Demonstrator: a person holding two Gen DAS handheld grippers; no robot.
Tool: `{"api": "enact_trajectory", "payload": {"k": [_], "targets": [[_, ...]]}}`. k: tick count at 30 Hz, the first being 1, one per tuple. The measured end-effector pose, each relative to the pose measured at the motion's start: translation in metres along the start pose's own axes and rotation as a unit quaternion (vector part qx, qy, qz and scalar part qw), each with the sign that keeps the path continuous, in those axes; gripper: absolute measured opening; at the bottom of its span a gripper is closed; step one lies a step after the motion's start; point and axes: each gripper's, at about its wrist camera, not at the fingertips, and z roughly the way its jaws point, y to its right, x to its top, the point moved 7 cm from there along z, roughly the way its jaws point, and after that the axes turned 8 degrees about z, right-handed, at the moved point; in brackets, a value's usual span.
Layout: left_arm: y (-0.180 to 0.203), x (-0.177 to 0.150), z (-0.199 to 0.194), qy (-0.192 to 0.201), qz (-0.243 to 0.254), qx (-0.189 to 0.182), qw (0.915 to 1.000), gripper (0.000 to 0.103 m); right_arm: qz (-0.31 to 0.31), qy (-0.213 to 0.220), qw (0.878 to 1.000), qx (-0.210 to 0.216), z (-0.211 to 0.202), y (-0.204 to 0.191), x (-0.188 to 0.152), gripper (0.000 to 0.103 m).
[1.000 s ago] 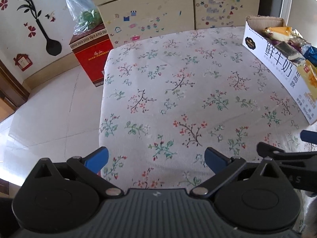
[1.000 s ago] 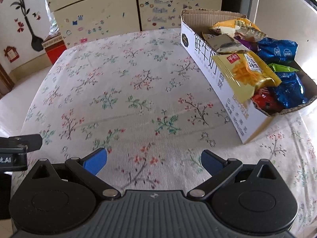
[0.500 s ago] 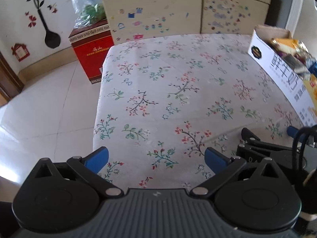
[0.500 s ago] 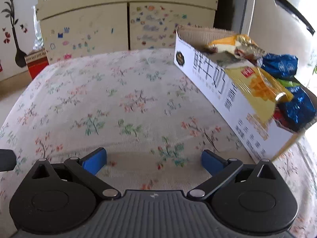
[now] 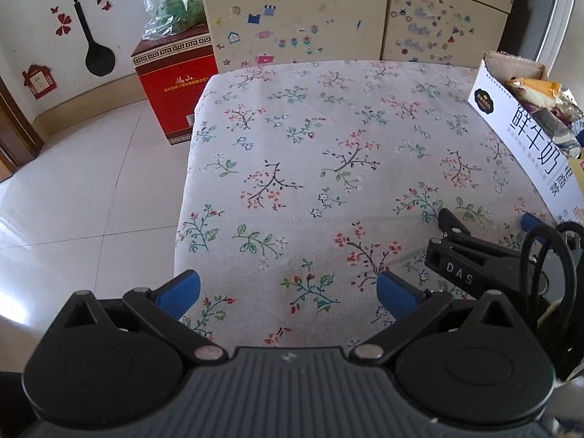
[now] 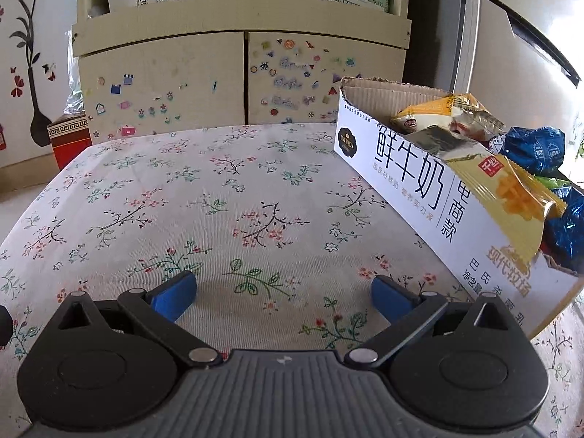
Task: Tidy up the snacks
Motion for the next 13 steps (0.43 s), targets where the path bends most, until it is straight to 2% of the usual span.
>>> {"api": "enact_trajectory", "payload": {"k": [6,13], "targets": [[-0.001,-0.001,0.003,-0.015,0.005,-0.004,0.9999,0.102,0.000,0.000,1.000,0.000,0.001,0.000,0.001,0.103],[-0.004,0.018,0.008,-0.025,0.040,0.003,0.9989,0.102,0.000,0.000,1.000,0.000,0.001,0.000,0.001,0.103]]}}
